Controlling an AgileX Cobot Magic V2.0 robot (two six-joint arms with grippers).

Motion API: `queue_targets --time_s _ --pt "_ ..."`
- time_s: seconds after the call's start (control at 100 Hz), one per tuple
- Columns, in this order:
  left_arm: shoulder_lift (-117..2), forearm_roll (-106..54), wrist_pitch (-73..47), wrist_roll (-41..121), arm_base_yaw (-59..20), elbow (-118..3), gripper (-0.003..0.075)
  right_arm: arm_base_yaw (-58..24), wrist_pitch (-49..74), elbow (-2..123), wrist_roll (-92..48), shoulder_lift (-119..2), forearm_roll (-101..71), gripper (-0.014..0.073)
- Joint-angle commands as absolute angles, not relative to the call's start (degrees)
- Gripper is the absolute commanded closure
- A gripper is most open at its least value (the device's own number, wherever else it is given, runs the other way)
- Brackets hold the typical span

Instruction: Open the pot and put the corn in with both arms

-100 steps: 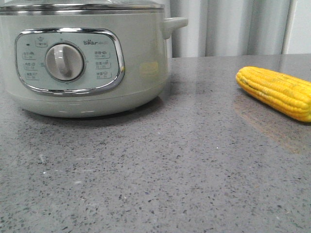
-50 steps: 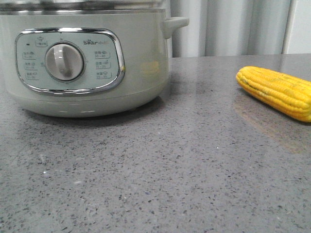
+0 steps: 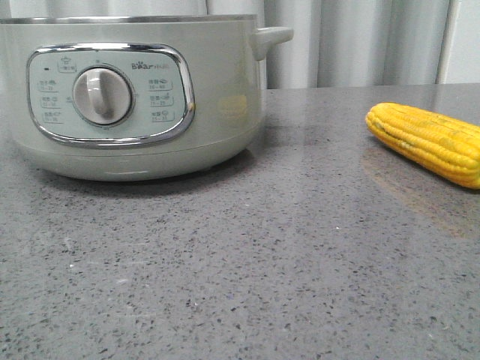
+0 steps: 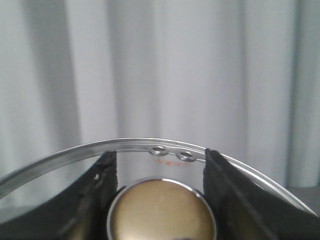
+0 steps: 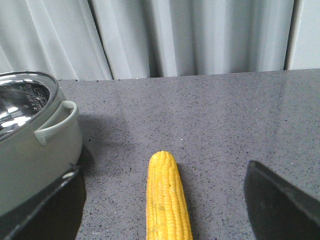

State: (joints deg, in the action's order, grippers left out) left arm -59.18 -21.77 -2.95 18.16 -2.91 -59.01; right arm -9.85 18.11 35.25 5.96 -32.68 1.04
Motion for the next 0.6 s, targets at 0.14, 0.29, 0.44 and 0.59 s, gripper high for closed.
queue_targets --time_s 0.14,0.29,0.44,0.59 --pt "-53.6 -25.7 1.8 18.4 13.2 -47.2 0.0729 -9.5 14.3 37.5 5.8 -33.2 1.6 0.0037" --pt "-53.7 -30.1 6.7 18.4 13.9 -37.6 0.0729 -9.6 14.3 37.2 5.8 -33.2 1.6 0.0037" --pt "-54.9 -30.1 9.6 18.4 11.8 -30.4 0.0729 -9.7 14.3 37.1 5.8 -33.2 1.6 0.0037" --pt "-57.2 -30.1 13.3 18.4 10.1 -27.4 0.0729 -9.7 14.2 37.1 5.8 -33.2 1.6 0.0037"
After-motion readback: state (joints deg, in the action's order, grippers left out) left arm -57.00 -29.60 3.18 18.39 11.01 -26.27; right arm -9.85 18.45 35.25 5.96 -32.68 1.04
